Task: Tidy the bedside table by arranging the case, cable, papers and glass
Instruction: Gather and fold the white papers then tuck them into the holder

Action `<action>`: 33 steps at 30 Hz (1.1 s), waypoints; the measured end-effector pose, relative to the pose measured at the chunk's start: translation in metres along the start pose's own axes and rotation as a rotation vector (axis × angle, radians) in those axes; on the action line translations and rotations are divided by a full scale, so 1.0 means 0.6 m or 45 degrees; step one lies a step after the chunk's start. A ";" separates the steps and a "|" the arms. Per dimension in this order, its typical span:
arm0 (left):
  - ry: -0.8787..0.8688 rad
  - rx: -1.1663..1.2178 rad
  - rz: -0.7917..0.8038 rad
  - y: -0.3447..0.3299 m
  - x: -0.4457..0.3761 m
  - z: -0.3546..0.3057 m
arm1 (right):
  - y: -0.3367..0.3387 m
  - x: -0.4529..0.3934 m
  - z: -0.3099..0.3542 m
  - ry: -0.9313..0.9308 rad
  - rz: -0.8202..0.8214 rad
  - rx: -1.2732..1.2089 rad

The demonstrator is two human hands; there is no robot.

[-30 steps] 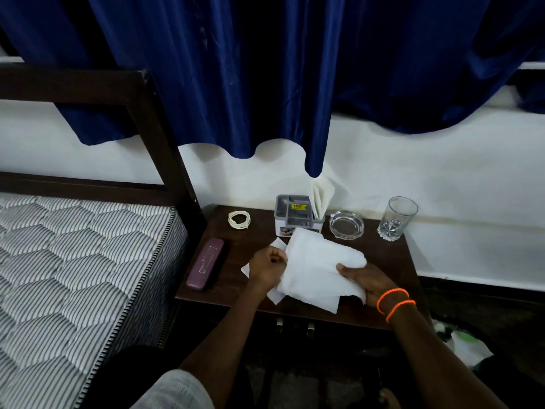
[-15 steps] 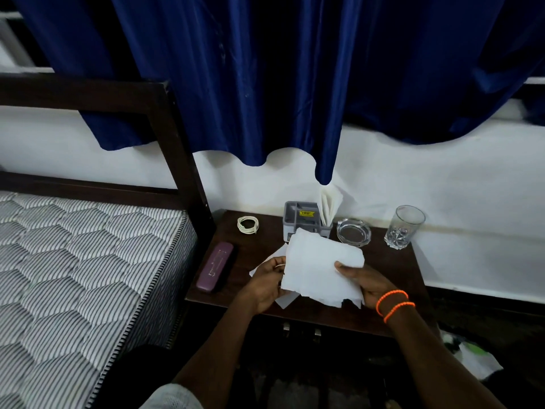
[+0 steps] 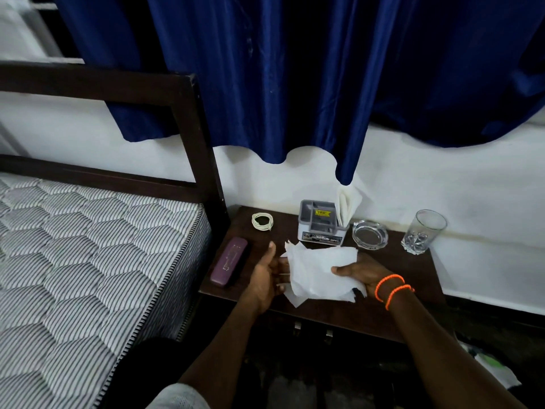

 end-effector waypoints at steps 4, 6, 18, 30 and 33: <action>-0.027 0.082 -0.117 0.033 0.004 0.004 | -0.016 -0.019 0.023 0.016 -0.004 0.220; -0.010 0.086 -0.187 0.040 0.011 0.011 | -0.024 -0.033 0.040 -0.010 -0.021 0.495; 0.058 -0.878 -0.644 0.046 0.025 0.002 | -0.077 -0.127 0.075 -0.206 -0.157 1.234; 0.049 -1.053 -0.659 0.047 0.025 0.002 | -0.086 -0.130 0.041 -0.262 -0.368 1.251; 0.056 -1.075 -0.641 0.051 0.025 0.002 | -0.087 -0.131 0.033 -0.275 -0.321 1.125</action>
Point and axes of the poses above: each hand's wrist, its own x-axis away from the middle knuckle, its own y-axis out of the back of the hand, z = x × y, the point moved 8 cm from there along -x, towards the middle knuckle, and after that the axes turned 11 degrees about z, right-handed, at the moved point
